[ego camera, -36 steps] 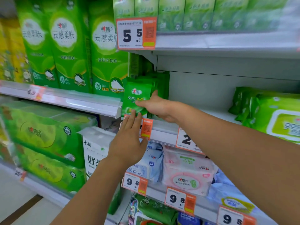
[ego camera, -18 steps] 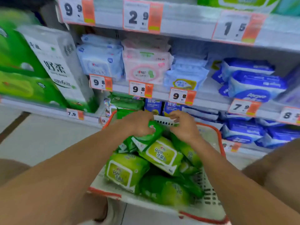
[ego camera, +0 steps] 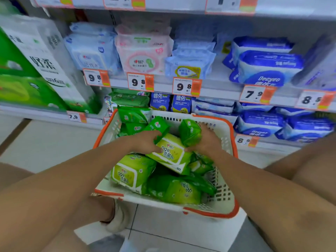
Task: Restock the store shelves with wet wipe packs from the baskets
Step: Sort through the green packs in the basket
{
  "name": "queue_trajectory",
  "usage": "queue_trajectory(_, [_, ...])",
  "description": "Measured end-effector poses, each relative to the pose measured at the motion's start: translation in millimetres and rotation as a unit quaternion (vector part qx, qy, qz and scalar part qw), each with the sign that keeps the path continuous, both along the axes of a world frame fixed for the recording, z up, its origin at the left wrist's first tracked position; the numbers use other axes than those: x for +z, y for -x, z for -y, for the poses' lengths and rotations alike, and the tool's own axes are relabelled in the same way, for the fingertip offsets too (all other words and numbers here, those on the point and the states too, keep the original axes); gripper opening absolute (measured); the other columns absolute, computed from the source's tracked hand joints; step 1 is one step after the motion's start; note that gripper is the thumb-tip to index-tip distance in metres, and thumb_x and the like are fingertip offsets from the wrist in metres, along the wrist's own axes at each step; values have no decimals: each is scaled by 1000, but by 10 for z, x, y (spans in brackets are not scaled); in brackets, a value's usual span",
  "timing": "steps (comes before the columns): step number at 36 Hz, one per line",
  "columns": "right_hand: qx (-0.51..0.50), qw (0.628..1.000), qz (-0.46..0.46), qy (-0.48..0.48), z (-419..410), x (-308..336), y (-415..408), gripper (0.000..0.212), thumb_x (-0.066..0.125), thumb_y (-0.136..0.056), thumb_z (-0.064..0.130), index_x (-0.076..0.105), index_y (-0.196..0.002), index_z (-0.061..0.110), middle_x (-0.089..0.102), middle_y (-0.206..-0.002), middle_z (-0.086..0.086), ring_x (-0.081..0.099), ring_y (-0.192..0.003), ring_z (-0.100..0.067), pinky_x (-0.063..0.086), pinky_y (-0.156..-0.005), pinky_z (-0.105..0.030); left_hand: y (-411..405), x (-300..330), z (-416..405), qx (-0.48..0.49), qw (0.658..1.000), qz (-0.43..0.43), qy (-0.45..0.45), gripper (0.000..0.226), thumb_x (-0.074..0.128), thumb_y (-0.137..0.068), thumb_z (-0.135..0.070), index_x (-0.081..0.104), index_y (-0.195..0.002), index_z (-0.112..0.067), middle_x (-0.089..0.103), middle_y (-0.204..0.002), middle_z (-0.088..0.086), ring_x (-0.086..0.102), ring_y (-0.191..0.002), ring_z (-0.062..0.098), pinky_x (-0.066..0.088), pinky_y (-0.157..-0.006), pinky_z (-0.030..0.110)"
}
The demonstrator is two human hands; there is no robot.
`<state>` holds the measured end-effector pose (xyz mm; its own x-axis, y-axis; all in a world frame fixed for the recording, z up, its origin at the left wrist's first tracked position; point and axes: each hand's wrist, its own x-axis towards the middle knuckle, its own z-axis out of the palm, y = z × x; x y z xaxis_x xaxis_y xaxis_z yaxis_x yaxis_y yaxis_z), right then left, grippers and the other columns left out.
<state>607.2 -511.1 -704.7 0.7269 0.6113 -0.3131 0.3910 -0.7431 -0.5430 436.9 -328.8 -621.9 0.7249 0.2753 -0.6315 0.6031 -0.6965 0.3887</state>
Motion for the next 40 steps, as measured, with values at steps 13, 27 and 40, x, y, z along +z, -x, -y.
queue_trajectory(13, [36,998,43,1,22,300,-80,100,85,-55,58,49,-142,26,65,-128,-2,62,-114,-27,52,-93,-38,-201,40,73,195,966,-1,168,76,44,-94,-66,36,-150,-15,51,-140,14,61,-110,31,56,-92,44])
queue_trajectory(27, [16,935,-257,-243,-122,547,503,103,92,-64,6,37,-147,30,64,-128,5,62,-116,-6,53,-90,-20,57,-237,230,422,845,17,327,76,88,-63,-43,59,-126,-10,73,-107,10,71,-88,25,57,-65,35])
queue_trajectory(40, [-285,821,-458,-184,166,471,269,50,55,-88,69,68,-117,30,75,-111,-7,72,-100,-32,54,-94,-52,12,-107,310,413,843,79,337,70,88,-69,-35,59,-128,-11,76,-107,4,73,-95,22,57,-73,36])
